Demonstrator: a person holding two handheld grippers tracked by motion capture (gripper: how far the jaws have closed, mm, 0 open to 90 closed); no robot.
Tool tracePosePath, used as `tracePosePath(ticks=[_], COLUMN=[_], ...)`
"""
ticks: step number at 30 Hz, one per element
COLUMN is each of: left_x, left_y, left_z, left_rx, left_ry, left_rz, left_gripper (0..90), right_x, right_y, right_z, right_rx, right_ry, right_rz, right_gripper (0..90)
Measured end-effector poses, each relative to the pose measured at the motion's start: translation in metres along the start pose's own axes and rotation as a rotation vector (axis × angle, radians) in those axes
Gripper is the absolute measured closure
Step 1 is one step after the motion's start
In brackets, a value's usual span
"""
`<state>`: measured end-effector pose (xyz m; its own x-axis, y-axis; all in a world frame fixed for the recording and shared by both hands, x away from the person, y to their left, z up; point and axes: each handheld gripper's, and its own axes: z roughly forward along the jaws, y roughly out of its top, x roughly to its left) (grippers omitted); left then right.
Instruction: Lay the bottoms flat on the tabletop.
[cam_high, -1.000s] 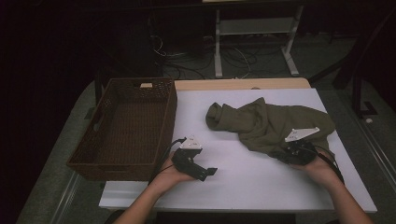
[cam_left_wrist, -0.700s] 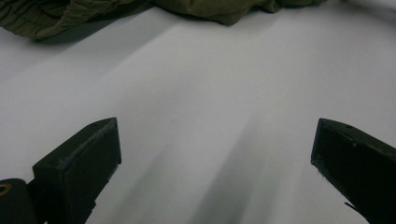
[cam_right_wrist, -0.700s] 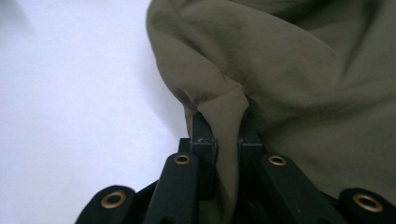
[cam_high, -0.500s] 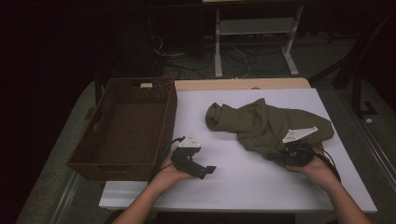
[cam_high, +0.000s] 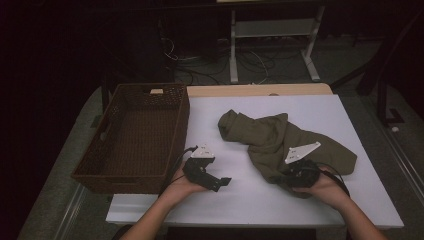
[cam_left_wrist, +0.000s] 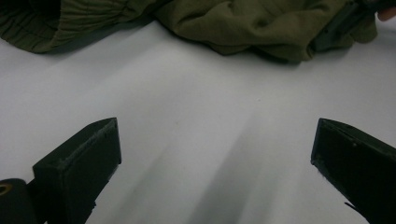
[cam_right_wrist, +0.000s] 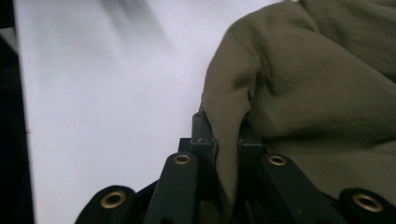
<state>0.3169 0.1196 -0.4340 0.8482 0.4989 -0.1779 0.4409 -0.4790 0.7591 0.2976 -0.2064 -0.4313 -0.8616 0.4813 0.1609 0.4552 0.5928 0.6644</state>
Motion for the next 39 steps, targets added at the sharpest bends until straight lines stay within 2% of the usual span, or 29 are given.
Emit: tracePosePath(ticks=[8, 12, 14, 16, 19, 22, 26, 28, 29, 33, 37, 39], left_x=[0.000, 0.000, 0.000, 0.000, -0.001, 0.000, -0.001, 0.000, 0.000, 0.001, 0.001, 0.000], left_y=[0.000, 0.000, 0.000, 0.000, 0.000, 0.000, 0.000, 0.000, 0.000, 0.000, 0.000, 0.000], left_z=[-0.001, -0.001, 0.000, 0.000, -0.001, 0.000, 0.000, 0.000, 0.000, 0.000, 0.000, 0.000], left_rx=[-0.008, -0.007, -0.005, -0.001, -0.006, -0.004, -0.001, -0.001, 0.000, -0.002, 0.001, 0.004], left_ry=[-0.002, -0.002, -0.002, -0.001, -0.003, -0.004, -0.004, -0.005, -0.007, -0.004, -0.004, -0.007], left_rz=[-0.001, 0.000, 0.002, 0.005, 0.000, 0.000, 0.003, -0.001, -0.002, -0.016, -0.008, -0.002], left_gripper=[0.9, 1.0, 0.9, 0.9, 0.9, 1.0, 0.9, 1.0, 1.0, 1.0, 1.0, 1.0], right_x=[0.030, 0.044, 0.046, 0.043, 0.041, 0.038, 0.028, 0.021, 0.015, -0.007, -0.033, -0.042], right_y=[0.014, 0.020, 0.020, 0.020, 0.020, 0.020, 0.020, 0.017, 0.015, 0.005, -0.010, -0.016], right_z=[0.018, 0.030, 0.033, 0.034, 0.029, 0.017, -0.005, -0.018, -0.025, -0.043, -0.056, -0.059], right_rx=[0.019, 0.043, 0.054, 0.054, 0.027, -0.021, -0.096, -0.138, -0.155, -0.180, -0.178, -0.175], right_ry=[0.100, 0.125, 0.125, 0.136, 0.163, 0.161, 0.115, 0.080, 0.046, -0.052, -0.157, -0.194], right_rz=[-0.061, -0.100, -0.112, -0.100, -0.078, -0.064, -0.046, -0.027, -0.012, 0.044, 0.109, 0.135], right_gripper=[81.4, 81.1, 80.7, 79.1, 70.4, 60.7, 52.0, 50.3, 48.9, 45.8, 43.8, 43.1])
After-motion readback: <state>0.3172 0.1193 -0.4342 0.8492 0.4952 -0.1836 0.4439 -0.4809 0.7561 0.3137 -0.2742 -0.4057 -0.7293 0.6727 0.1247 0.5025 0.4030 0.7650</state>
